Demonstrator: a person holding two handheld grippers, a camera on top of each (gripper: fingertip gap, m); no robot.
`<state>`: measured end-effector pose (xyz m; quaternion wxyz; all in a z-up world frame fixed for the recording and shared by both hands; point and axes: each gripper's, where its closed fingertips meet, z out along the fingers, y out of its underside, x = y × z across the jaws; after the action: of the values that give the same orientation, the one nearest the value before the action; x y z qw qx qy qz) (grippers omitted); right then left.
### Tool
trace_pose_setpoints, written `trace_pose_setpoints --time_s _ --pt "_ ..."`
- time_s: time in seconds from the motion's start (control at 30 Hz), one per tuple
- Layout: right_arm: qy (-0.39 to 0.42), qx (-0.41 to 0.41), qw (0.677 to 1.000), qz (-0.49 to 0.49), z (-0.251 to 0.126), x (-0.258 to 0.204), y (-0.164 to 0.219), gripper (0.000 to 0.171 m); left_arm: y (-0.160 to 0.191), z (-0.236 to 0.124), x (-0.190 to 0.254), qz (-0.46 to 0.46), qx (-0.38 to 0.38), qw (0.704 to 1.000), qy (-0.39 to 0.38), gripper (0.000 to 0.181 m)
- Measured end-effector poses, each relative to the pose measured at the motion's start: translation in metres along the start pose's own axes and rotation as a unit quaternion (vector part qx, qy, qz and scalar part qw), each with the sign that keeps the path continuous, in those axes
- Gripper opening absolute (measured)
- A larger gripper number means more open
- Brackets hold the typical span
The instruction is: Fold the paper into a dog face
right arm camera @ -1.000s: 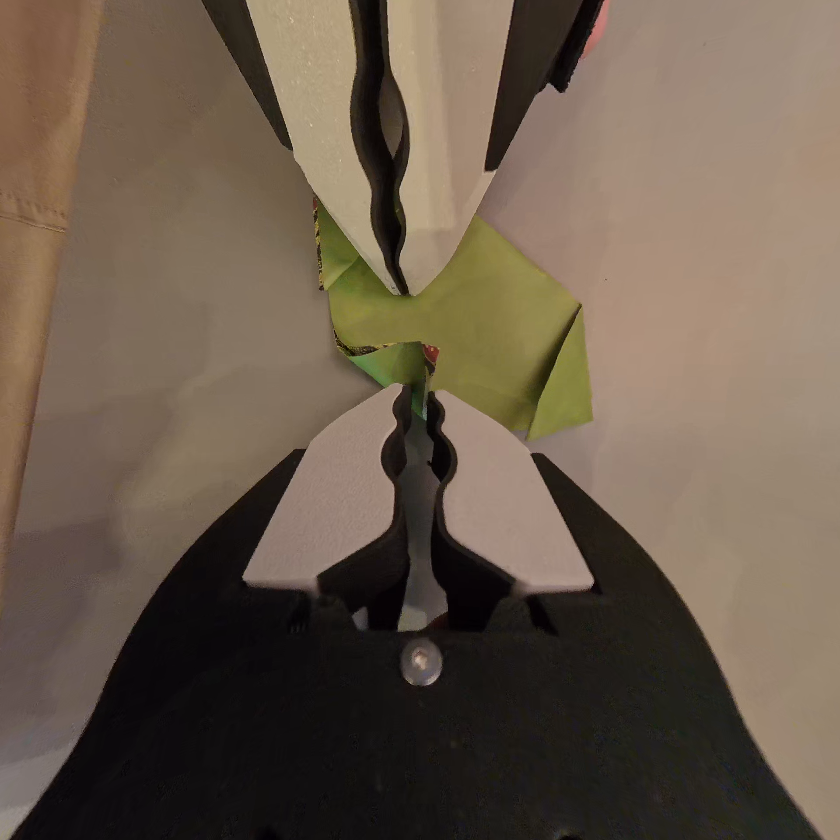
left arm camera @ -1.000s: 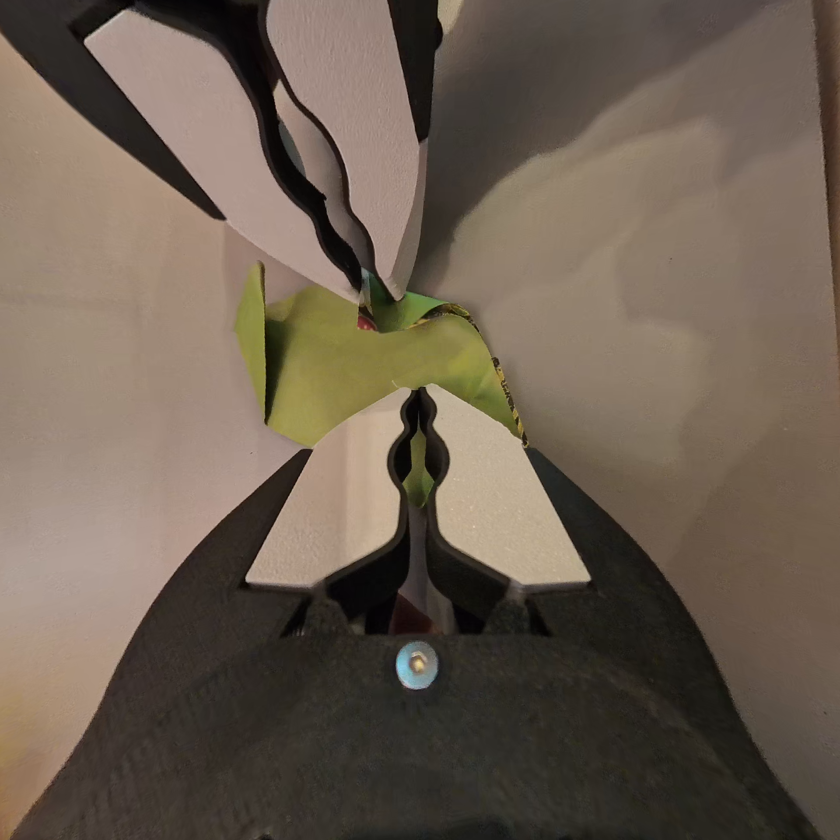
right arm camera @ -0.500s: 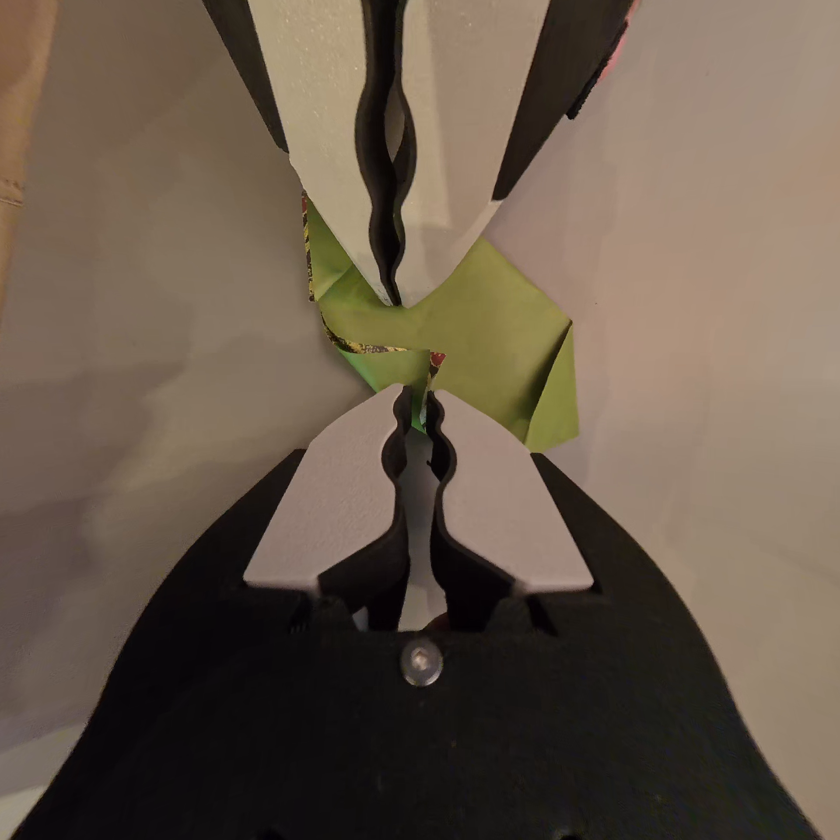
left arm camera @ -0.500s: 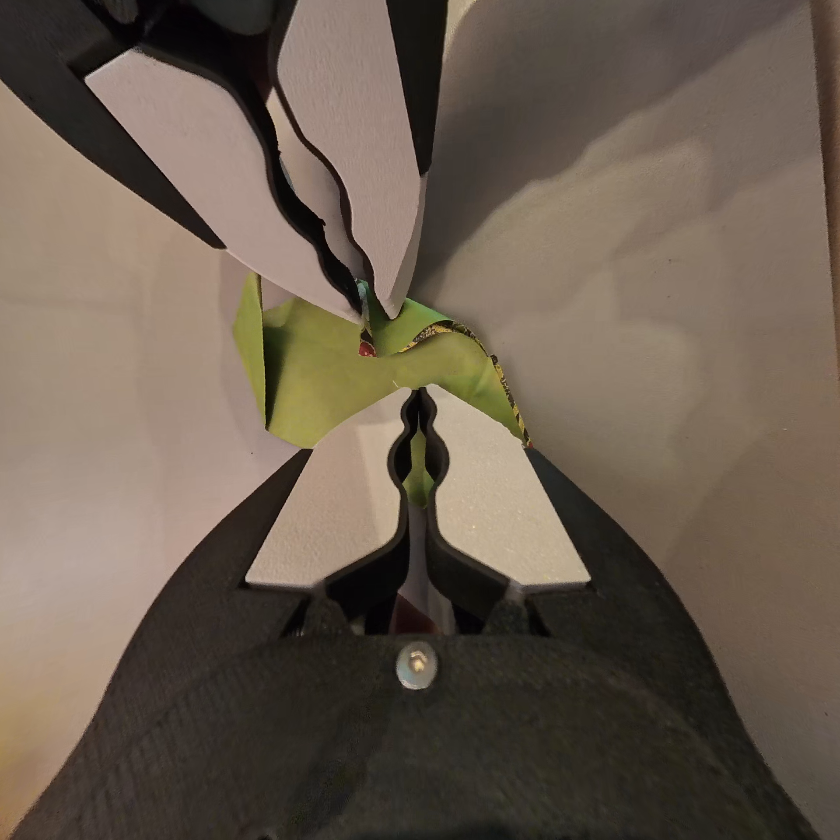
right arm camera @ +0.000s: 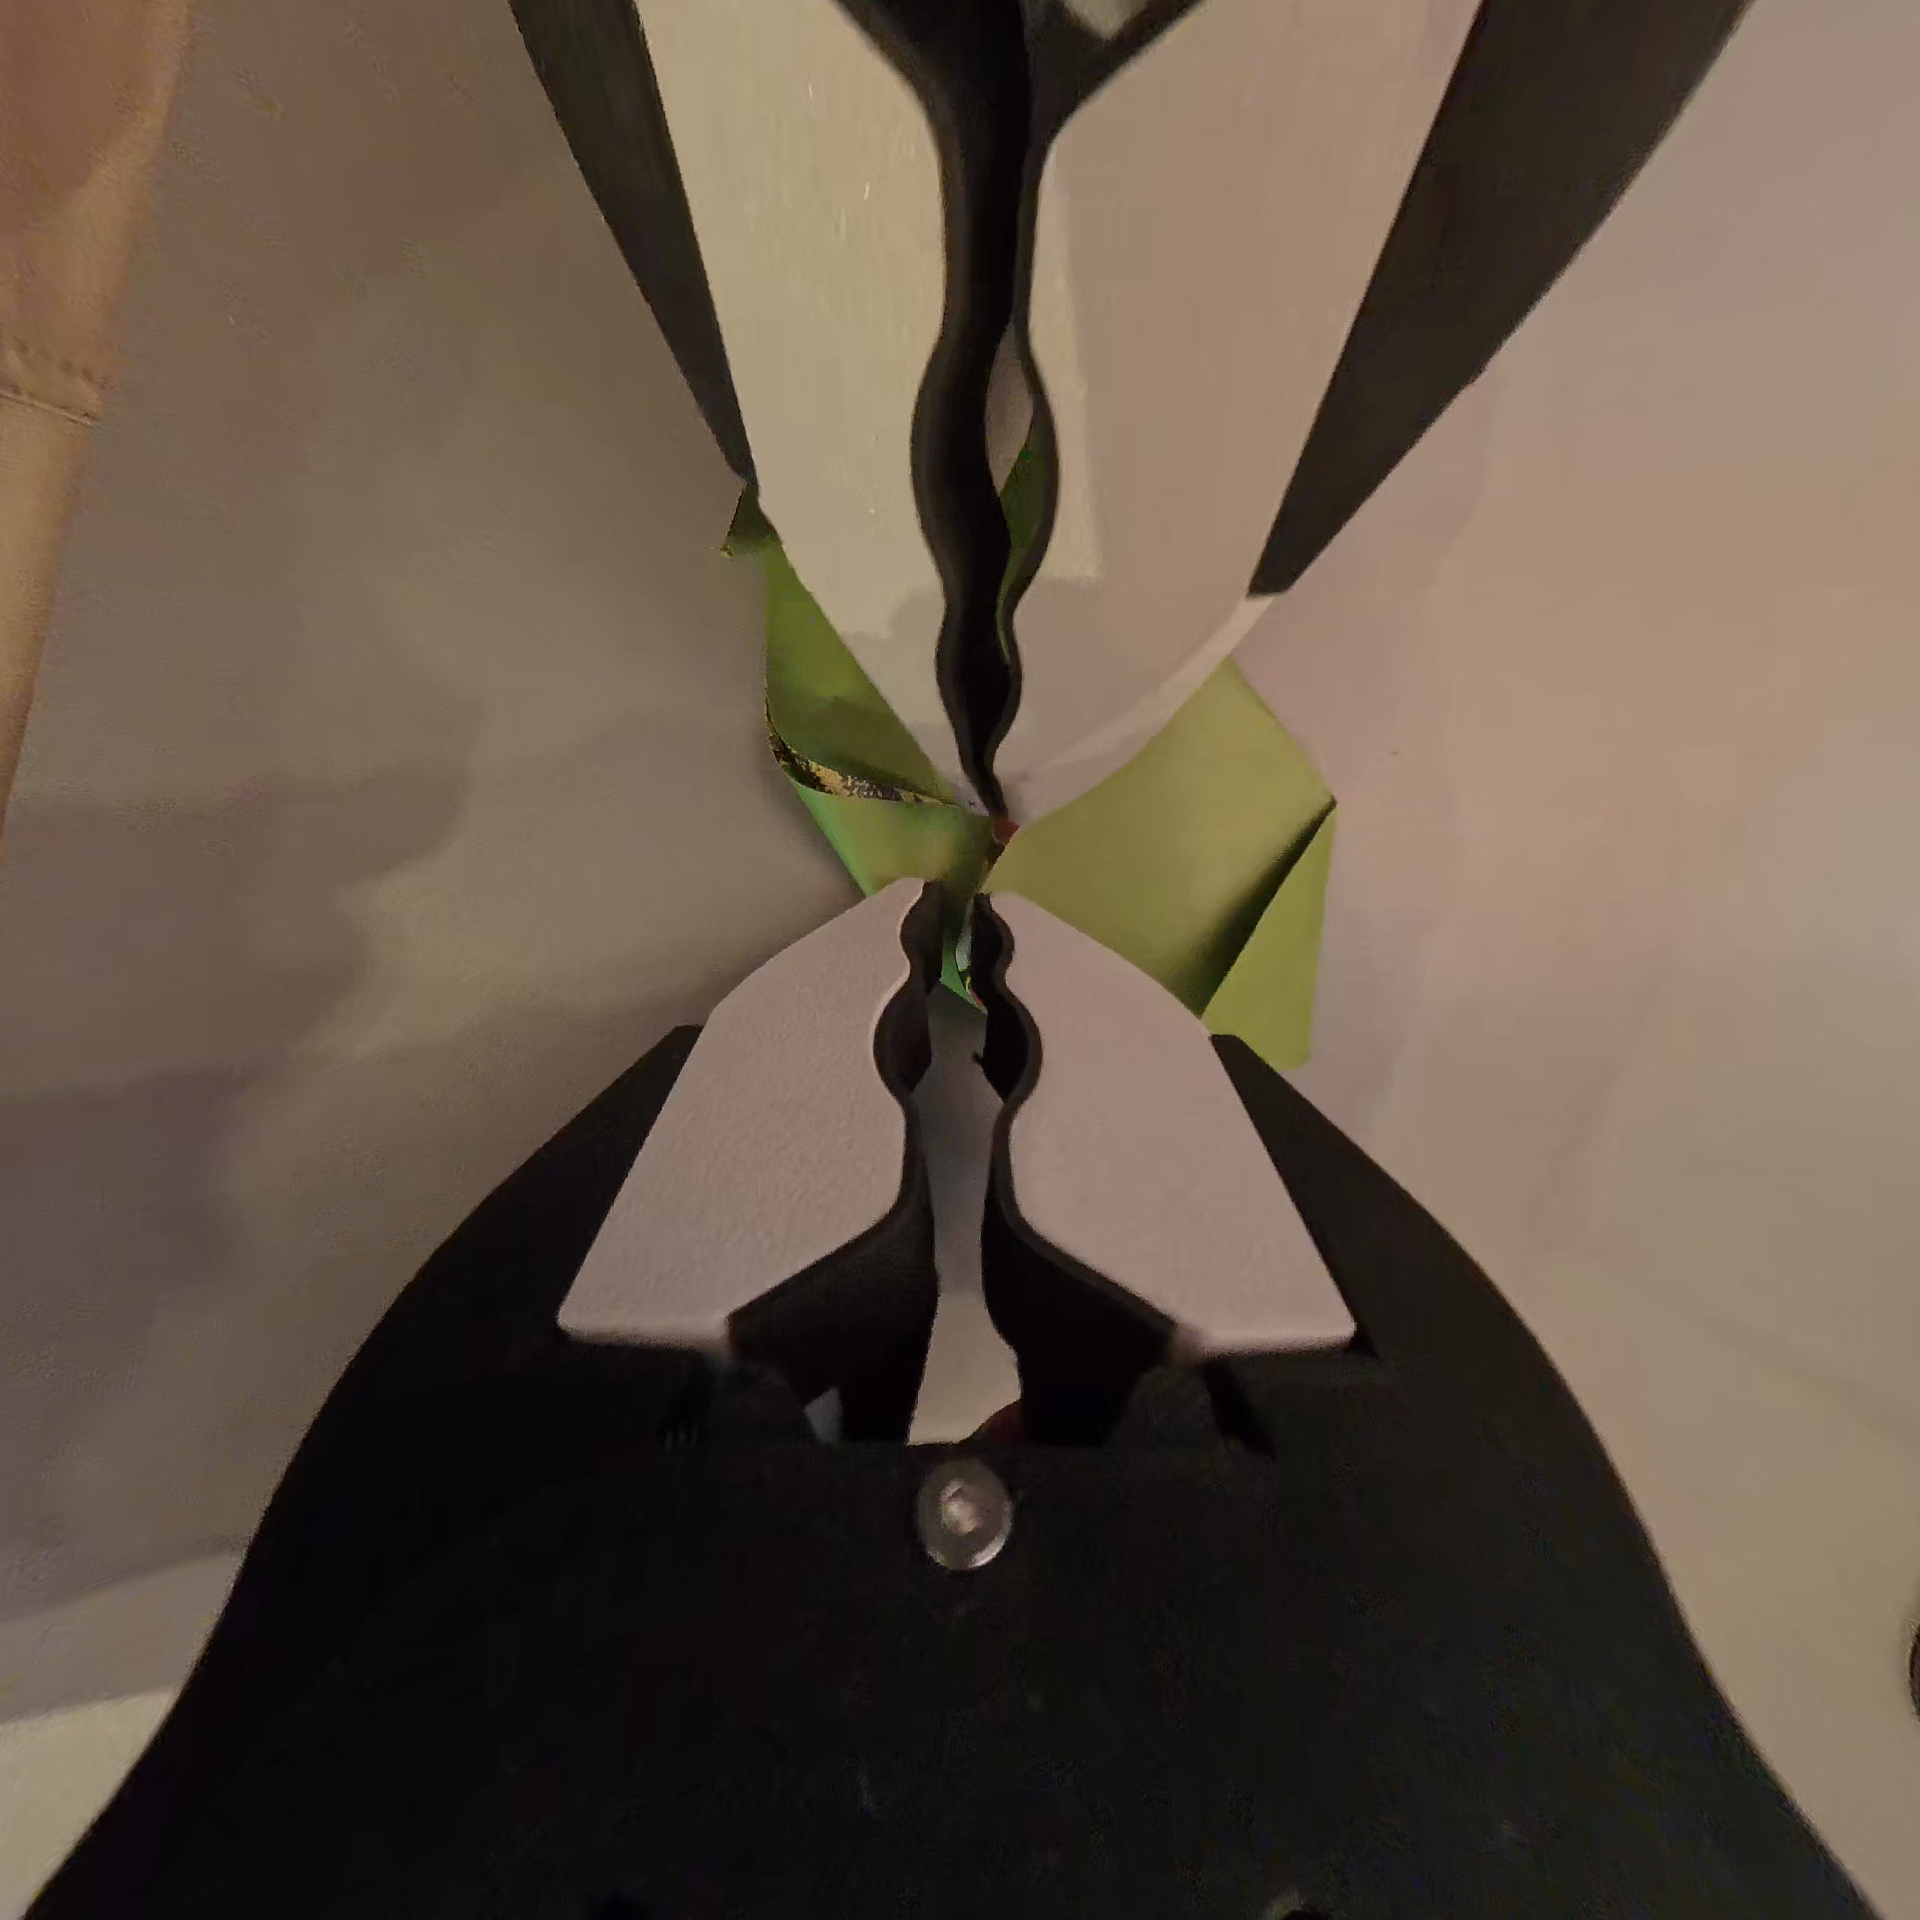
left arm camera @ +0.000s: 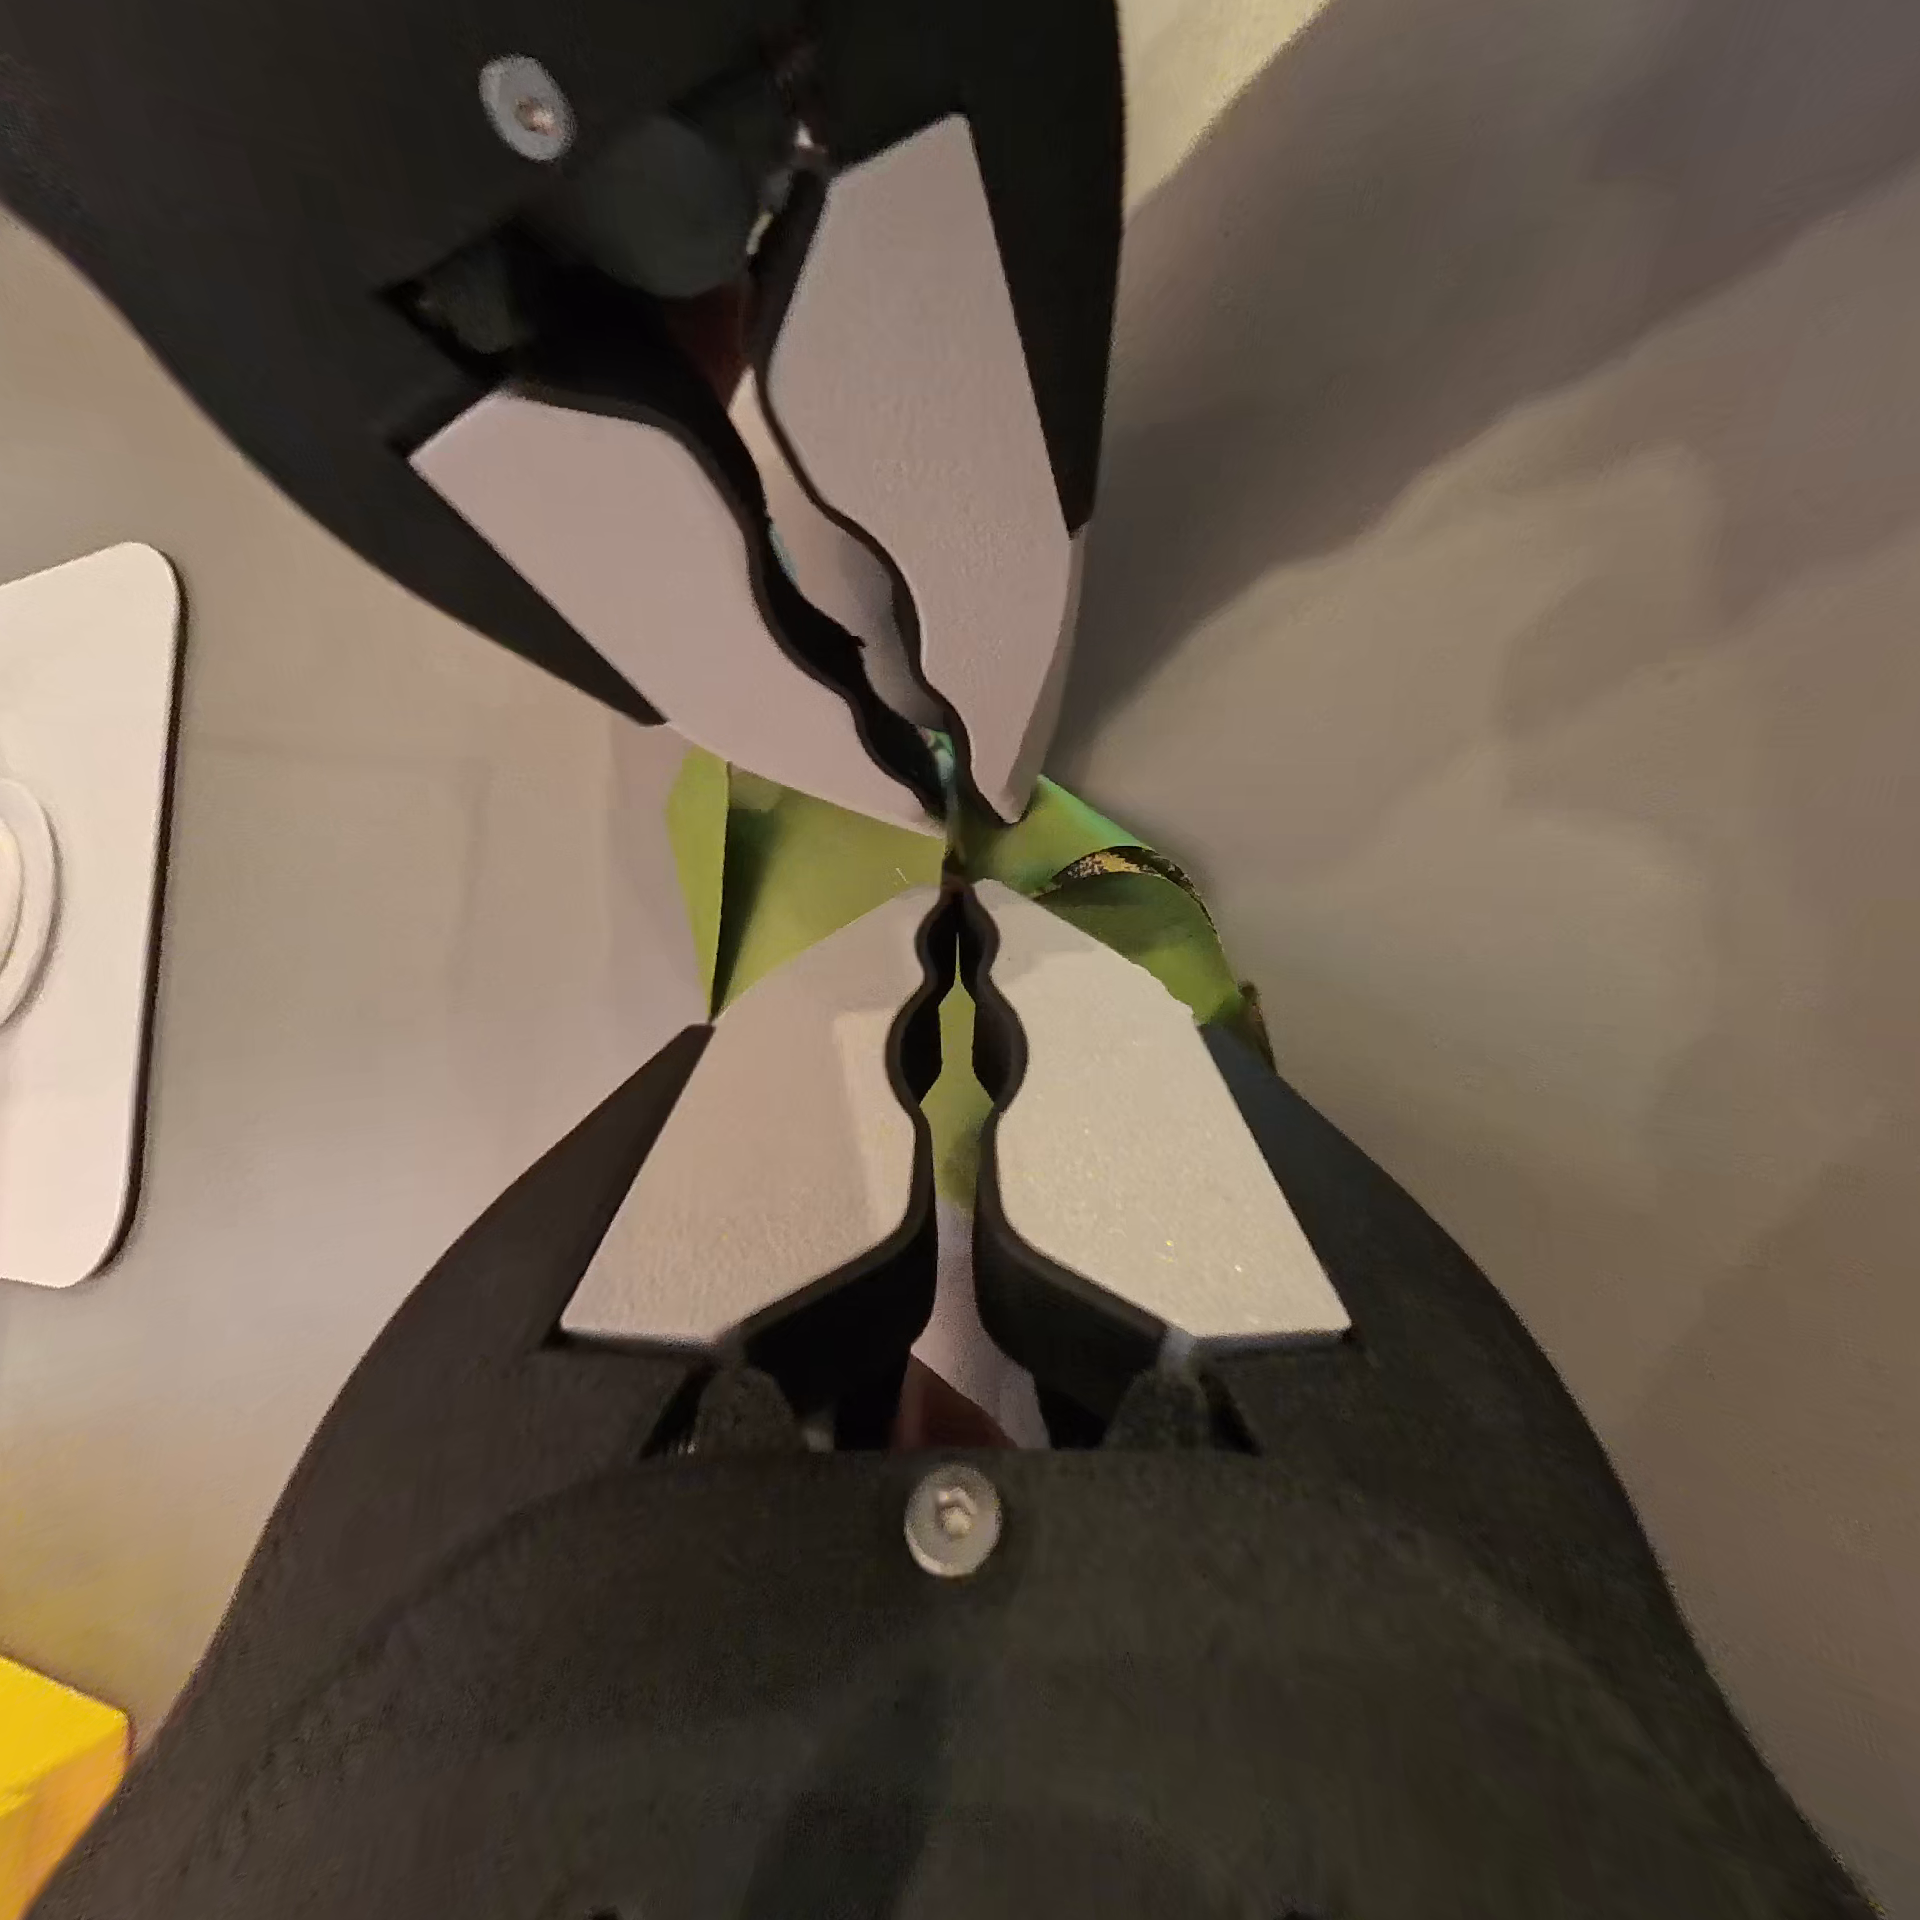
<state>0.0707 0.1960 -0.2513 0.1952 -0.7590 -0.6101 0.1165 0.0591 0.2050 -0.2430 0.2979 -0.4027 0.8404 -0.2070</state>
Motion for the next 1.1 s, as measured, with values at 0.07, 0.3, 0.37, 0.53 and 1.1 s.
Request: trace_pose_setpoints --time_s 0.07,0.3,0.37,0.53,1.1 --pt "-0.002 -0.001 1.000 -0.003 0.001 0.001 -0.001 0.004 0.002 0.004 0.000 0.011 -0.010 1.000 -0.001 0.000" --pt "0.003 0.004 1.000 -0.001 0.001 0.003 -0.003 0.008 0.005 0.005 0.001 0.008 -0.023 1.000 0.006 0.000" --pt "0.009 0.003 1.000 0.004 0.000 0.004 0.000 0.012 0.005 0.005 0.002 0.005 -0.024 1.000 0.007 0.000" --pt "0.030 0.003 0.999 0.028 -0.008 0.005 0.008 0.030 0.005 0.004 0.003 0.005 -0.027 1.000 0.010 0.000" --pt "0.058 0.043 0.996 0.044 -0.008 0.013 0.010 0.005 0.007 0.003 0.004 0.001 -0.026 0.999 0.022 0.000"
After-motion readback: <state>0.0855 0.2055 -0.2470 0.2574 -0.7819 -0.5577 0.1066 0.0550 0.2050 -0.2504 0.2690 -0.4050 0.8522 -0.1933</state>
